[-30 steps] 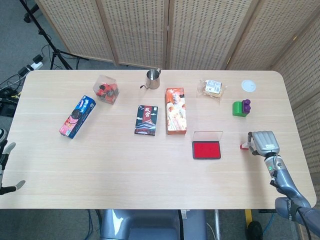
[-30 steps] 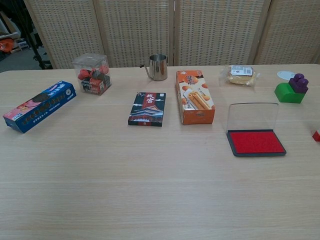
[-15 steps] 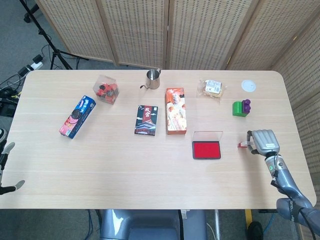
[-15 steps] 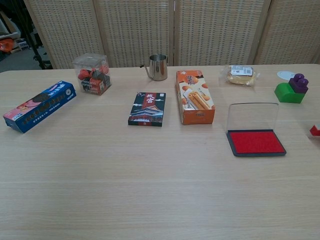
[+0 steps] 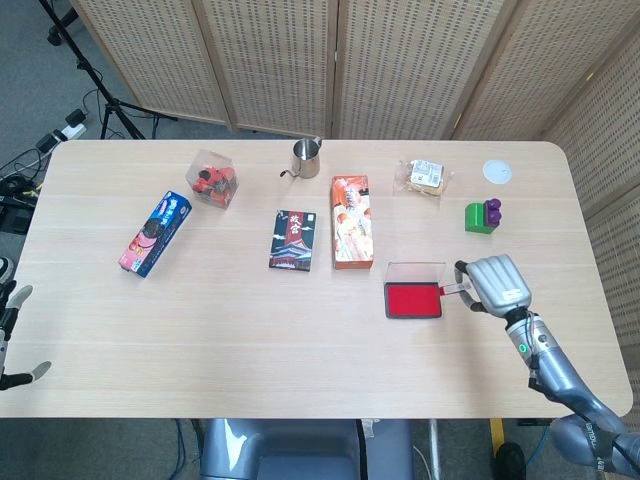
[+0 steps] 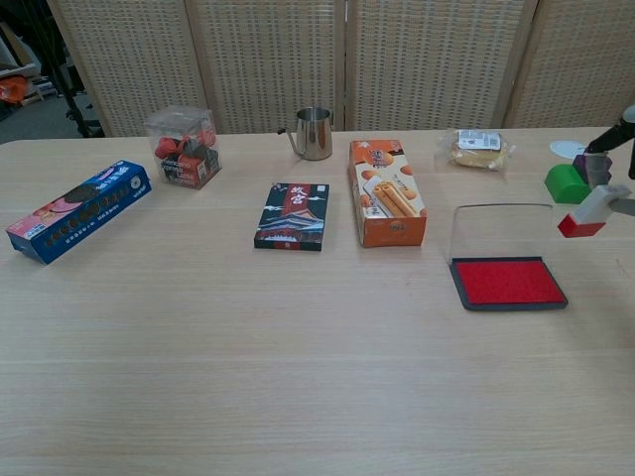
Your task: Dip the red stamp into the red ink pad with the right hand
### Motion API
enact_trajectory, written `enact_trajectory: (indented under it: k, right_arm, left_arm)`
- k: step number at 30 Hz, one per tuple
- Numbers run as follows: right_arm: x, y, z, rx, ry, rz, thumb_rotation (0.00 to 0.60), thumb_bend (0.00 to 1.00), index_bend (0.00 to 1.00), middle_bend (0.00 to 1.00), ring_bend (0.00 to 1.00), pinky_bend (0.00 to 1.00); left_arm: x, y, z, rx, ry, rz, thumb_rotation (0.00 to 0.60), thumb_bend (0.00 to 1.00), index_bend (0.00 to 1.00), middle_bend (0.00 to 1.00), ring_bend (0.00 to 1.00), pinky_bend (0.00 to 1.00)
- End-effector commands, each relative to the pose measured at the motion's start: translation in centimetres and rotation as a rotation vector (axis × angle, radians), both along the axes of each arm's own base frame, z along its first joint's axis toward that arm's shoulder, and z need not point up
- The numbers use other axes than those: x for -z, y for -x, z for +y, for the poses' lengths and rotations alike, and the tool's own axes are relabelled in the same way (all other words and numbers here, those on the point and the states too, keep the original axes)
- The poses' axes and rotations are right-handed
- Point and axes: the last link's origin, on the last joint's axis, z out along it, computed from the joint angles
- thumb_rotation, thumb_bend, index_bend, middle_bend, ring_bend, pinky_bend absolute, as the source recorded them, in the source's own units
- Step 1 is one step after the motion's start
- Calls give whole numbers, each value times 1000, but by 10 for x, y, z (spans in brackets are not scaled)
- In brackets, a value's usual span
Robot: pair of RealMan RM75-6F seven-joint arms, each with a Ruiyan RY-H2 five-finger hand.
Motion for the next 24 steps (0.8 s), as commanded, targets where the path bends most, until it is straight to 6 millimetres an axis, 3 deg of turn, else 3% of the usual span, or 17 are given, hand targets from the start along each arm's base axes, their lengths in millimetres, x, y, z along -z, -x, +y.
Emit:
enact_trajectory:
  k: [1, 10, 18, 24]
  right_arm:
    - [12, -40, -5, -71, -13, 27, 600, 466, 553, 984, 1000, 1000]
    - [51, -71, -14, -54, -50, 66, 600, 466, 553, 984, 1000, 1000]
    - [75, -78, -17, -9, -57, 126, 600, 466, 553, 984, 1000, 1000]
    - [82, -76, -16, 17, -63, 130, 600, 466, 556, 984, 1000, 1000]
  left_arm:
    - [1, 0, 1, -2, 5, -1, 600, 0, 0, 0, 0, 0]
    - [2, 3, 5, -17, 17, 1, 600, 0, 0, 0, 0, 0]
    - [3, 4, 8, -27, 23, 2, 600, 0, 0, 0, 0, 0]
    - [3, 5, 9, -33, 23, 1, 600, 0, 0, 0, 0, 0]
